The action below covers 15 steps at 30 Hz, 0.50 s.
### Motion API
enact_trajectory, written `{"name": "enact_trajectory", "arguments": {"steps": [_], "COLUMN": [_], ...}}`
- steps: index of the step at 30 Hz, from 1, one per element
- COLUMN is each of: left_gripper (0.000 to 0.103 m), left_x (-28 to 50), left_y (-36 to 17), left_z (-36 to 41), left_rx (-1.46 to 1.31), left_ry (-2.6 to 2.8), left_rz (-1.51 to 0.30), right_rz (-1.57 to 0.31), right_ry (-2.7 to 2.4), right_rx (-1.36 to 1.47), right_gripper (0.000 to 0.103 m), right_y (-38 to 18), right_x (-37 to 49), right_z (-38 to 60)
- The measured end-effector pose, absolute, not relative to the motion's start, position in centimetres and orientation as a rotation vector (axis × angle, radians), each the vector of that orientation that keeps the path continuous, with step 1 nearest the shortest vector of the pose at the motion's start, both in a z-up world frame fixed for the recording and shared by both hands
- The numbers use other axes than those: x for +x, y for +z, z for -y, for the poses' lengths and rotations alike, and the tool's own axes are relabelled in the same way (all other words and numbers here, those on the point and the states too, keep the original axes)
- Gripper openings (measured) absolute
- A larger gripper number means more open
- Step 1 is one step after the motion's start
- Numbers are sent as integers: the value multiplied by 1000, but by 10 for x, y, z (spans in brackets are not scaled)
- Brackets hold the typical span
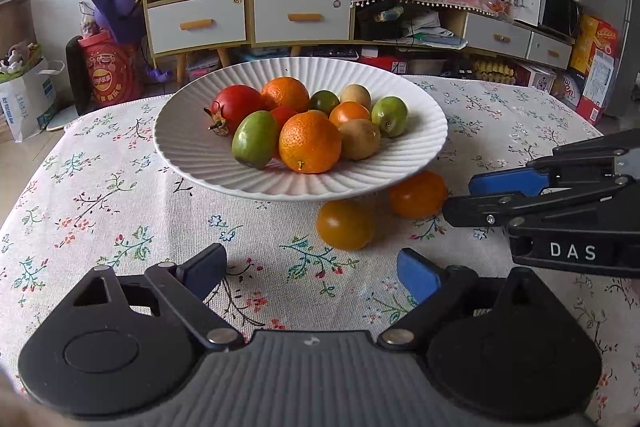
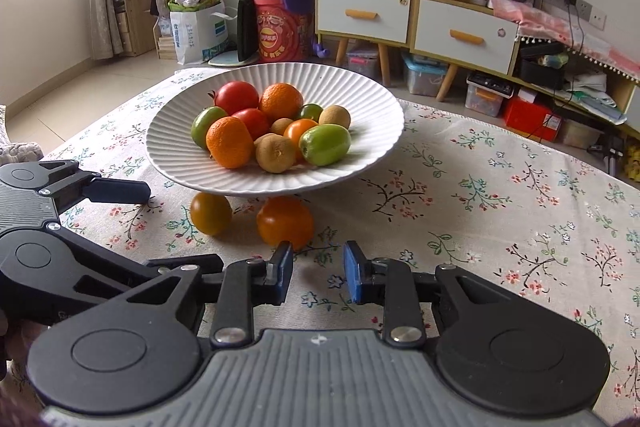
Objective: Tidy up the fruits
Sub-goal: 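Withdraw both tools from the bowl toward the last two fruits, then grasp a yellow-orange tomato with the left tool while the right tool grasps an orange tomato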
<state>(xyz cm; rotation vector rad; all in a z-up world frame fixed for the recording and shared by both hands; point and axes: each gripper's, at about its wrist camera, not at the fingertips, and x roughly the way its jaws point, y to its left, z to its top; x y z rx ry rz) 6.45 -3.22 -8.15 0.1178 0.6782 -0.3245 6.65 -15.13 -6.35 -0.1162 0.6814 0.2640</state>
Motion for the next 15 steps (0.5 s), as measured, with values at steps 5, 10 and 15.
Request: {"name": "enact_trajectory", "arguments": {"steps": [5, 10, 15], "left_gripper": [67, 37, 35], "left_x": [69, 73, 70], "left_y": [-79, -77, -76], "left_z": [35, 39, 38], "left_rx": [98, 91, 116], "left_ry": [-341, -365, -368], "left_rz": [-659, -656, -669], "right_rz": [-688, -689, -686], "right_ry": [255, 283, 308], "right_rx": [-93, -85, -95], "right_gripper": [27, 31, 37], "right_y": [-63, -62, -60], "right_x": [68, 67, 68], "right_z": [159, 158, 151]}}
